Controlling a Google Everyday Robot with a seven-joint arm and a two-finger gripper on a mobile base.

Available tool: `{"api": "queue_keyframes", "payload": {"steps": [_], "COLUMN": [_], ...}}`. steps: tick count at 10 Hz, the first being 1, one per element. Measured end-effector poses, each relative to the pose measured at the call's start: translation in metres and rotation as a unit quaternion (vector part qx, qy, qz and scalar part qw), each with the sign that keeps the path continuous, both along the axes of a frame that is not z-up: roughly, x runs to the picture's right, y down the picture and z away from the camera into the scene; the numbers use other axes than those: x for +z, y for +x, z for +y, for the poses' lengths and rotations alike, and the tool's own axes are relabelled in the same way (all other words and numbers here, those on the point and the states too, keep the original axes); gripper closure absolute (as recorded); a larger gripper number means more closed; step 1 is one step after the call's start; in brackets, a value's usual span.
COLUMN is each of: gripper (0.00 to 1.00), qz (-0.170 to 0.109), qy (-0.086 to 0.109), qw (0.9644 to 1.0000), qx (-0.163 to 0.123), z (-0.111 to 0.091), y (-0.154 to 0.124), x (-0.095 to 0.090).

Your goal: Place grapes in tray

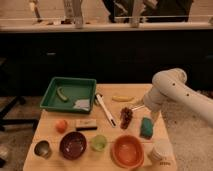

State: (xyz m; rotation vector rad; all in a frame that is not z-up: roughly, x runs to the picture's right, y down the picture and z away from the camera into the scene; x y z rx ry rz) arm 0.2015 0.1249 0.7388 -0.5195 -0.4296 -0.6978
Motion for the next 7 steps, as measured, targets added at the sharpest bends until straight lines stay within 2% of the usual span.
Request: {"api": "queue_keyframes", "payload": {"steps": [3, 5, 7], "gripper": [0.20, 0.20, 0.20], "qz": [-0.062, -0.084, -0.095], "qy": [0.023, 0.025, 0.016], "qw": [0.9966, 0.9934, 0.9903], "qx": [-0.048, -0.074, -0.100], "z": [0.002, 0.001, 0.001], "y": [-0.010, -0.018, -0.029], "x": [0.008, 0.017, 0.032]}}
